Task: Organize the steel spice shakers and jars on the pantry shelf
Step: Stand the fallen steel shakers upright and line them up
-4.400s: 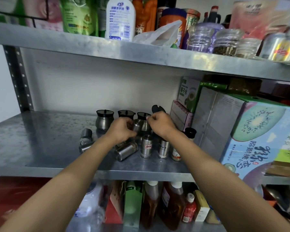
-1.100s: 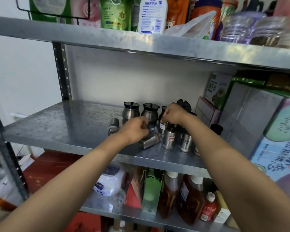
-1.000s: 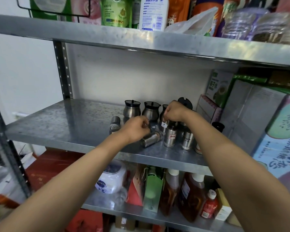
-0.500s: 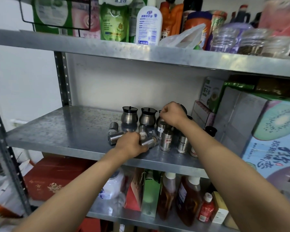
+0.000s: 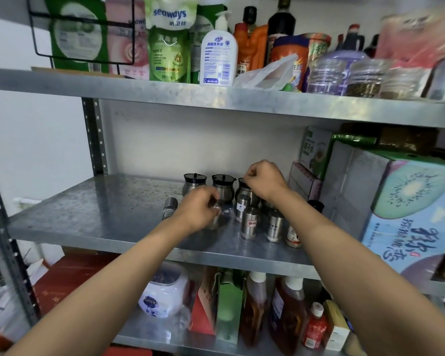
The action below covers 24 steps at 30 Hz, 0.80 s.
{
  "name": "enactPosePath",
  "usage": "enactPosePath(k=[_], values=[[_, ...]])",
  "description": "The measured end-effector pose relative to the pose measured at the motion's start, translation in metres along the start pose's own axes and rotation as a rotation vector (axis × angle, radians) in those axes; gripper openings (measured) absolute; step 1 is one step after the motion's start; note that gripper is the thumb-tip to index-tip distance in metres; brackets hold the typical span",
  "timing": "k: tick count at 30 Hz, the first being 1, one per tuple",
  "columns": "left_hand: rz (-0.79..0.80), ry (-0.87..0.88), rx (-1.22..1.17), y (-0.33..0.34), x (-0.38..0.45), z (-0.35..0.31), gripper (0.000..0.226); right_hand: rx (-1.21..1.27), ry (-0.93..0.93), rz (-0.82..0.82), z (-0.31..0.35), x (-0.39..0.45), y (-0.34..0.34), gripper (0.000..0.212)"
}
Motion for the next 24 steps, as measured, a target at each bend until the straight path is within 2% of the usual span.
enactPosePath(k=[4,9,13,15,19,24], values=[[0.058,-0.058,-0.218,0.006,0.005,0.001,0.037,-0.020,-0.027,0.022,0.003,-0.006,0.002,0.016],[0.152,-0.122,-0.350,0.022,0.005,0.007,0.046,-0.022,-0.036,0.038,0.005,-0.011,0.004,0.019],[0.182,-0.119,-0.345,0.033,0.001,0.007,0.045,-0.026,-0.038,0.066,0.007,-0.017,0.010,0.020],[0.199,-0.102,-0.319,0.036,0.002,0.004,0.046,-0.029,-0.039,0.073,0.008,-0.020,0.012,0.027],[0.226,-0.103,-0.293,0.037,0.004,0.007,0.060,-0.031,-0.045,0.092,0.011,-0.024,0.020,0.037],[0.152,-0.141,-0.270,0.023,0.004,0.031,0.071,-0.029,-0.051,0.182,0.014,-0.020,0.036,0.021]])
Point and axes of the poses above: each hand's wrist, its own x-axis towards the middle knuckle, its own y-axis out of the palm, z = x × y, the point moved 7 cm from there along x, towards the middle knuckle, and after that the axes turned 5 degrees about x, right-handed, at the moved point
